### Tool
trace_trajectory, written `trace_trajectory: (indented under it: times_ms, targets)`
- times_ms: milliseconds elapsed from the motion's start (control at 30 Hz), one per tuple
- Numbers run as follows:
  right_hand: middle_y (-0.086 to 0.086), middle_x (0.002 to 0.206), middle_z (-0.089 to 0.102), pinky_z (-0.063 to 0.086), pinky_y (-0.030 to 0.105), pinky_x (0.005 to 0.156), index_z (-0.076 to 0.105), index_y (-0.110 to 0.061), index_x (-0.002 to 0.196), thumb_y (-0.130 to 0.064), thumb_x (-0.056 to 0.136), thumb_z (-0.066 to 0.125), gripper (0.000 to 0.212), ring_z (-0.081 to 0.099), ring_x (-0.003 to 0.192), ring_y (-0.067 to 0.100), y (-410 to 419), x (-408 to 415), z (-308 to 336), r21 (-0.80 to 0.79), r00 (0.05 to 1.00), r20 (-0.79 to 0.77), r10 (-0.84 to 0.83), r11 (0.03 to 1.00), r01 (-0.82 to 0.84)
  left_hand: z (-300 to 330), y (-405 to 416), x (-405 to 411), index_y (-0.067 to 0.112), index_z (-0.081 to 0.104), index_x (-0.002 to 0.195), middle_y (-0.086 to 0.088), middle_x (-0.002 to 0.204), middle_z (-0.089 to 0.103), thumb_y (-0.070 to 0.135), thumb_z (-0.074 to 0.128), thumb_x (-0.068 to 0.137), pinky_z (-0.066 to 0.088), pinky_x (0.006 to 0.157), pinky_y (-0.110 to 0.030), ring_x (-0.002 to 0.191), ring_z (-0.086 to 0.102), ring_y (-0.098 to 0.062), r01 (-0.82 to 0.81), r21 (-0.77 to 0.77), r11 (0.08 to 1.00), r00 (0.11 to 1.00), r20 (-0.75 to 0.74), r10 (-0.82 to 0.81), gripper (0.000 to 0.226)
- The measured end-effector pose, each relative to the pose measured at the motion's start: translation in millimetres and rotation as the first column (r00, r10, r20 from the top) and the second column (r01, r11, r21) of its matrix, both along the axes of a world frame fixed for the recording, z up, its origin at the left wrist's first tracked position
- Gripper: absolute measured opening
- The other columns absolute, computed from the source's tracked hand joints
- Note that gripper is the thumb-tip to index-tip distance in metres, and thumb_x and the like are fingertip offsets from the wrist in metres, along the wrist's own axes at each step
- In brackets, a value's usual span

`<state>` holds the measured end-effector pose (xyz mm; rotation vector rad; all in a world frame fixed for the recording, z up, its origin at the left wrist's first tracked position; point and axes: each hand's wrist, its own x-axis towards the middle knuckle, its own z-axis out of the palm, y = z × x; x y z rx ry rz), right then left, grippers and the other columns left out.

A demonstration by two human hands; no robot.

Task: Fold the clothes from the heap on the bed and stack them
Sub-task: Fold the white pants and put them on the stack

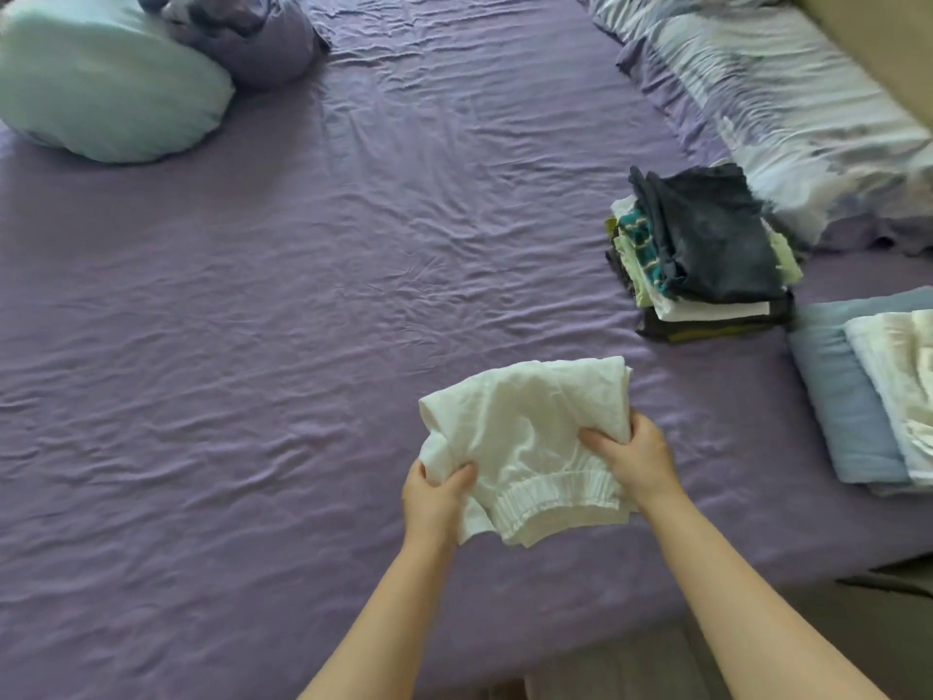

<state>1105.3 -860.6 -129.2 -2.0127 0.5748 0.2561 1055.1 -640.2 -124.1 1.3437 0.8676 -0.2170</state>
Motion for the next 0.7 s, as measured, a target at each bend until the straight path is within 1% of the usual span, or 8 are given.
trace_trajectory:
  times_ms: [67, 167, 300, 367, 433, 500, 567, 700]
  targets:
    - [-0.002, 0.088, 0.063, 0.042, 0.030, 0.069, 0.061, -0.017, 0.105, -0.024, 0.074, 0.079, 0.037, 0.060, 0.082, 0.021, -12, -8, 24, -0.015, 0.998, 0.037, -0.042, 0.999, 0.043, 20, -8, 2, 0.011, 0.061, 0.107, -0.006, 0.097, 0.070, 0.000, 0.070, 0.079, 0.056, 0.072, -0.036, 0.086, 0.069, -0.024, 0.051, -0.018, 0.999, 0.998, 0.030, -0.050, 0.032]
    - [0.002, 0.092, 0.065, 0.049, 0.035, 0.073, 0.062, -0.013, 0.107, -0.023, 0.074, 0.080, 0.039, 0.062, 0.086, 0.024, -34, -21, 59, -0.014, 0.990, 0.094, -0.103, 0.994, 0.104, 52, -24, 5, 0.010, 0.061, 0.108, -0.008, 0.099, 0.071, 0.001, 0.071, 0.079, 0.057, 0.079, -0.042, 0.089, 0.069, -0.027, 0.134, -0.034, 0.990, 0.989, 0.076, -0.131, 0.033]
    - [-0.001, 0.087, 0.064, 0.042, 0.029, 0.066, 0.061, -0.017, 0.101, -0.024, 0.072, 0.081, 0.036, 0.061, 0.080, 0.020, -68, -36, 104, -0.021, 0.968, 0.182, -0.172, 0.984, 0.178, 93, -53, 8, 0.011, 0.062, 0.108, -0.008, 0.098, 0.071, 0.003, 0.073, 0.078, 0.058, 0.077, -0.042, 0.087, 0.070, -0.026, 0.235, -0.040, 0.971, 0.963, 0.149, -0.227, 0.033]
    - [-0.001, 0.088, 0.064, 0.046, 0.032, 0.068, 0.062, -0.013, 0.103, -0.026, 0.072, 0.081, 0.039, 0.062, 0.082, 0.021, -87, -44, 124, -0.026, 0.958, 0.210, -0.197, 0.978, 0.207, 111, -69, 9, 0.008, 0.062, 0.110, -0.011, 0.100, 0.071, 0.002, 0.073, 0.078, 0.057, 0.078, -0.044, 0.088, 0.069, -0.028, 0.284, -0.048, 0.958, 0.944, 0.186, -0.271, 0.034]
    - [0.005, 0.097, 0.068, 0.052, 0.043, 0.079, 0.062, -0.010, 0.107, -0.027, 0.073, 0.081, 0.043, 0.064, 0.090, 0.027, -107, -52, 141, 0.021, 0.951, 0.207, -0.227, 0.973, 0.228, 127, -86, 8, 0.007, 0.062, 0.109, -0.013, 0.100, 0.071, 0.000, 0.073, 0.078, 0.057, 0.080, -0.046, 0.088, 0.069, -0.029, 0.314, -0.069, 0.947, 0.932, 0.215, -0.293, 0.033]
    - [0.009, 0.102, 0.069, 0.052, 0.050, 0.086, 0.062, -0.010, 0.110, -0.026, 0.073, 0.081, 0.044, 0.065, 0.093, 0.028, -130, -59, 155, 0.099, 0.941, 0.205, -0.268, 0.963, 0.252, 140, -105, 8, 0.009, 0.064, 0.106, -0.010, 0.095, 0.072, -0.003, 0.072, 0.078, 0.058, 0.075, -0.043, 0.081, 0.070, -0.025, 0.325, -0.098, 0.941, 0.926, 0.235, -0.296, 0.032]
    - [0.008, 0.102, 0.070, 0.052, 0.050, 0.087, 0.063, -0.013, 0.109, -0.026, 0.073, 0.081, 0.043, 0.066, 0.093, 0.027, -154, -67, 167, 0.176, 0.931, 0.198, -0.306, 0.946, 0.273, 149, -126, 8, 0.012, 0.065, 0.103, -0.007, 0.090, 0.073, -0.004, 0.071, 0.077, 0.058, 0.071, -0.041, 0.076, 0.070, -0.023, 0.336, -0.133, 0.933, 0.923, 0.244, -0.297, 0.032]
    - [0.007, 0.099, 0.071, 0.055, 0.046, 0.085, 0.063, -0.016, 0.102, -0.022, 0.072, 0.081, 0.035, 0.067, 0.088, 0.023, -212, -78, 179, 0.267, 0.905, 0.192, -0.379, 0.908, 0.324, 158, -184, 11, 0.012, 0.065, 0.103, -0.009, 0.090, 0.073, -0.007, 0.070, 0.077, 0.056, 0.076, -0.046, 0.081, 0.068, -0.029, 0.377, -0.160, 0.912, 0.910, 0.249, -0.333, 0.033]
